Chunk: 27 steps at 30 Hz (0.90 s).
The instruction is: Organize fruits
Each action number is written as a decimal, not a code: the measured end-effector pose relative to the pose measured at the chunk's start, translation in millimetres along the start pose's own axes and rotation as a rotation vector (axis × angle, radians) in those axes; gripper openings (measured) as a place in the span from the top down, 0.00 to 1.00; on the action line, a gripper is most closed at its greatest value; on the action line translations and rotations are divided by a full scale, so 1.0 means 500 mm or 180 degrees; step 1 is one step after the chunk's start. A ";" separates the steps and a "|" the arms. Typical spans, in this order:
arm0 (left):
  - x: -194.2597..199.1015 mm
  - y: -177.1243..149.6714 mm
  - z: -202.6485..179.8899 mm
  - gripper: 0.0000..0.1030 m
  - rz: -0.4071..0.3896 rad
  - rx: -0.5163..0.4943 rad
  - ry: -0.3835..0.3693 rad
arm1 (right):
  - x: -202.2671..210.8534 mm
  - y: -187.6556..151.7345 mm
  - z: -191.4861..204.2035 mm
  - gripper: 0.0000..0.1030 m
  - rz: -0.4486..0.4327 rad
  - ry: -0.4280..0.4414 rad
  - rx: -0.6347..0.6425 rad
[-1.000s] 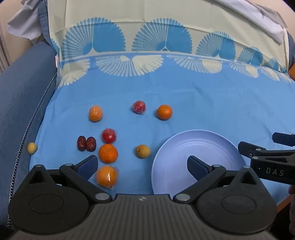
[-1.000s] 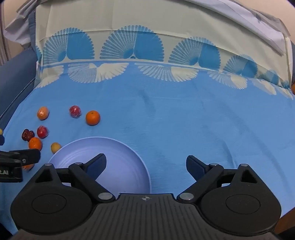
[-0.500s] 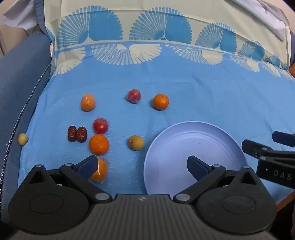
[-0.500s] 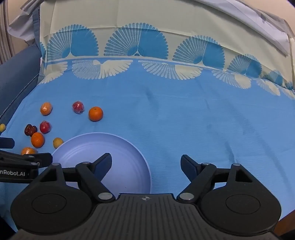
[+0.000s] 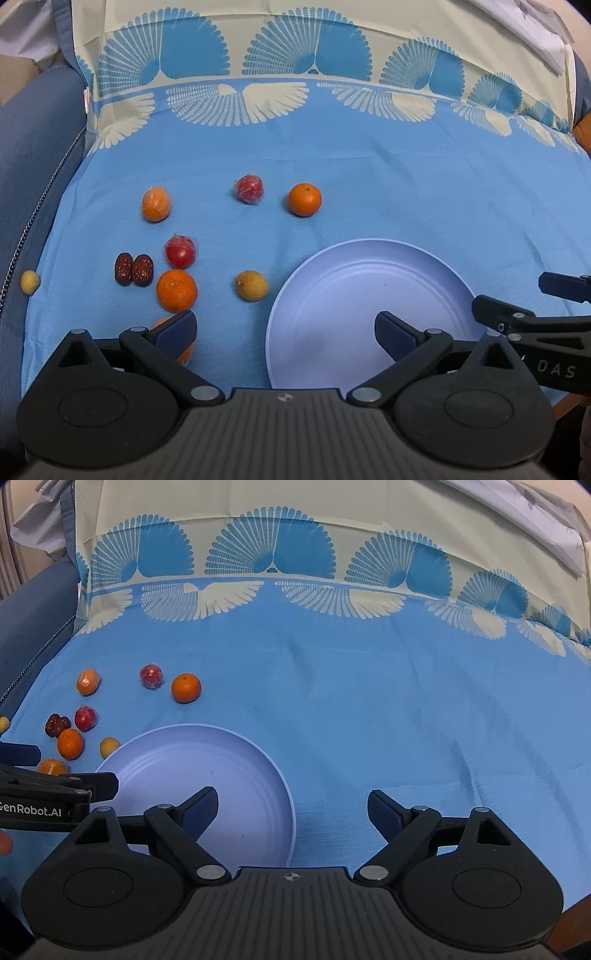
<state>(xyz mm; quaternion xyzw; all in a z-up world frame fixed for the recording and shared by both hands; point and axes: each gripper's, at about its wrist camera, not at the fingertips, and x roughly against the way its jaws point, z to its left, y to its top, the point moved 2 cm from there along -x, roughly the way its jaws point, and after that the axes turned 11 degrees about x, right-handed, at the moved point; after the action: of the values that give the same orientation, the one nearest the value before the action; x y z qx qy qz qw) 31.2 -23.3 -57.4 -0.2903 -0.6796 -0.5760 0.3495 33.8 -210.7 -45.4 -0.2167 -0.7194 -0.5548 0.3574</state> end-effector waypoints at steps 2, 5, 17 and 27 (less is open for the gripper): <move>0.002 0.003 0.000 0.00 -0.0010 0.0014 -0.0003 | -0.002 0.000 0.002 0.13 0.0008 0.0002 0.0012; 0.005 0.007 0.001 0.02 -0.0014 0.0048 -0.0014 | -0.003 0.003 0.004 0.13 0.0008 -0.0002 0.0027; 0.042 0.109 0.107 0.68 -0.0356 0.0029 0.0804 | 0.015 0.015 0.004 0.56 -0.0290 -0.0037 -0.0040; -0.071 0.202 0.304 0.76 -0.0148 0.0685 0.2141 | 0.037 0.062 0.080 0.57 -0.0575 0.0501 0.0120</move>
<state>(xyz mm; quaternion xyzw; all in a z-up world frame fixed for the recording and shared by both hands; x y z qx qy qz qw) 110.9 143.6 -41.6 -0.0303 -0.5896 -0.5723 0.5691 32.8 -164.9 -16.5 -0.1000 -0.7160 -0.5865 0.3653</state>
